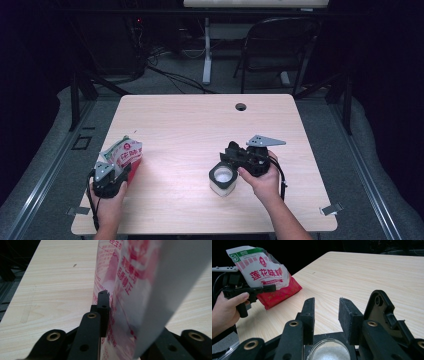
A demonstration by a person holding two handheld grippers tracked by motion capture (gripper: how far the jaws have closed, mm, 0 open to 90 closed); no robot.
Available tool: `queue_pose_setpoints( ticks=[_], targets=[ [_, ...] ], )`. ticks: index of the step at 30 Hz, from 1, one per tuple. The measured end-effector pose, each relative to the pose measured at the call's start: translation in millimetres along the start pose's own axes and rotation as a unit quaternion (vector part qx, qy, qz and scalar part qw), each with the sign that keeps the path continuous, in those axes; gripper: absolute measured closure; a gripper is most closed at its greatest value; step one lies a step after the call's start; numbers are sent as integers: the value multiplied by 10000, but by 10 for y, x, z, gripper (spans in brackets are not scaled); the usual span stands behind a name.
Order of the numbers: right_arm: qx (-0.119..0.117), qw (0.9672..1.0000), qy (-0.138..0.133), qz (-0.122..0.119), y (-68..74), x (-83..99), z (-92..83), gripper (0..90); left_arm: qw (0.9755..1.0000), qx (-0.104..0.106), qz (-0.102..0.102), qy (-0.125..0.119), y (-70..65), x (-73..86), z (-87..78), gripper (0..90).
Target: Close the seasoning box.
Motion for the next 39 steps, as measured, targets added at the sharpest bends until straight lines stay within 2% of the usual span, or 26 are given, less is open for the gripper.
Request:
queue_pose_setpoints(
  ticks=[8,10,13,17,20,25,31,37,39],
  targets=[
    [13,10000,-31,4,-4,-6,-13,649,9997,191,8,-156,-41,-14,-22,664],
    [22,10000,-71,10,-2,-9,-15,647,9994,249,93,-226,-69,-29,-27,613],
    [18,10000,-81,-7,4,-15,-20,644,9983,354,324,-325,-150,-52,-39,597],
    [17,10000,-65,-20,4,-19,-29,641,9967,467,593,-299,-284,-78,-54,541],
    [39,10000,-71,-15,-1,-21,-36,638,9953,566,753,-215,-353,-79,-59,512],
    [56,9999,-102,-26,-3,-35,-61,631,9941,678,833,-133,-433,-58,-46,471],
    [54,9998,-178,-51,11,-71,-99,612,9915,828,1001,35,-509,-25,-24,467],
    [112,9997,-213,-70,12,-86,-125,589,9886,1025,1077,237,-591,18,19,334],
    [149,9996,-232,-89,11,-89,-144,580,9878,1081,1082,288,-623,37,27,316]
  ],
)
Point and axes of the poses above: each handheld gripper's, and its own axes: z roughly forward along the jaws, x roughly out of its underside, y roughly to its left, the point moved 2 cm from there along z, roughly forward along the jaws, and after that the axes turned 5 degrees about -x, right-handed, at the moved point
